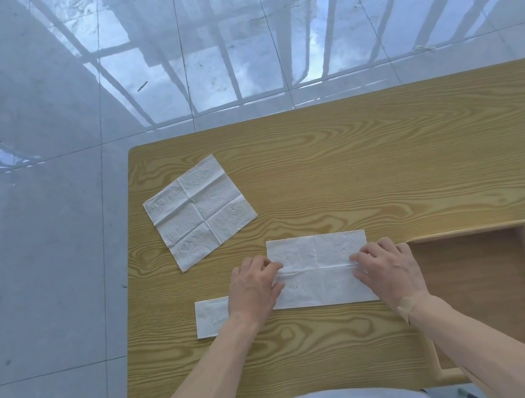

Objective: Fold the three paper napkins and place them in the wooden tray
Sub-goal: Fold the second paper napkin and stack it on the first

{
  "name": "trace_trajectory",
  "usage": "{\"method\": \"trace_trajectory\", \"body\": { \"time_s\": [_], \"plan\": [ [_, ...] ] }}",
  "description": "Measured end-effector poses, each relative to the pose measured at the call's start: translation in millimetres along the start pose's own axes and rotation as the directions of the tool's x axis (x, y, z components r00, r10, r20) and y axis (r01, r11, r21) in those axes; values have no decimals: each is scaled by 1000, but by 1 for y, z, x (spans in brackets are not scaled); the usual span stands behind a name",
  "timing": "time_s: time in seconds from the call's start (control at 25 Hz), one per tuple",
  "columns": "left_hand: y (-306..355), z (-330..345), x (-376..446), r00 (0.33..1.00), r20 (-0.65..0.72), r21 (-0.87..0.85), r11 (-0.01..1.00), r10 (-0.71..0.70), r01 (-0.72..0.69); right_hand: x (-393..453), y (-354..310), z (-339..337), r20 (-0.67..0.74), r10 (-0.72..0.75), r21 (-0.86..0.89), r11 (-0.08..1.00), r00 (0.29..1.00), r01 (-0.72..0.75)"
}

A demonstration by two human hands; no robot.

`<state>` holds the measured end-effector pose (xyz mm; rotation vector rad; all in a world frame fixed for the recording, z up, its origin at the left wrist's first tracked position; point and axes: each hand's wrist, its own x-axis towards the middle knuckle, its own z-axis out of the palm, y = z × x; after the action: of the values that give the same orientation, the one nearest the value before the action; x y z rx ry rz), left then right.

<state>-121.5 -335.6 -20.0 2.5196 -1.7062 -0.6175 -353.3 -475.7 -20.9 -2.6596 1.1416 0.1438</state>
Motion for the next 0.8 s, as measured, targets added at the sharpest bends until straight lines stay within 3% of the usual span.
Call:
{"method": "trace_trajectory", "body": {
  "time_s": [0.2,0.8],
  "plan": [
    [6,2,8,999,1,75,997,35,-35,3,0,3,52,29,17,999,998,-30],
    [0,-1,22,994,18,-51,993,105,-104,10,6,-10,104,31,121,992,994,-43]
  ]
}}
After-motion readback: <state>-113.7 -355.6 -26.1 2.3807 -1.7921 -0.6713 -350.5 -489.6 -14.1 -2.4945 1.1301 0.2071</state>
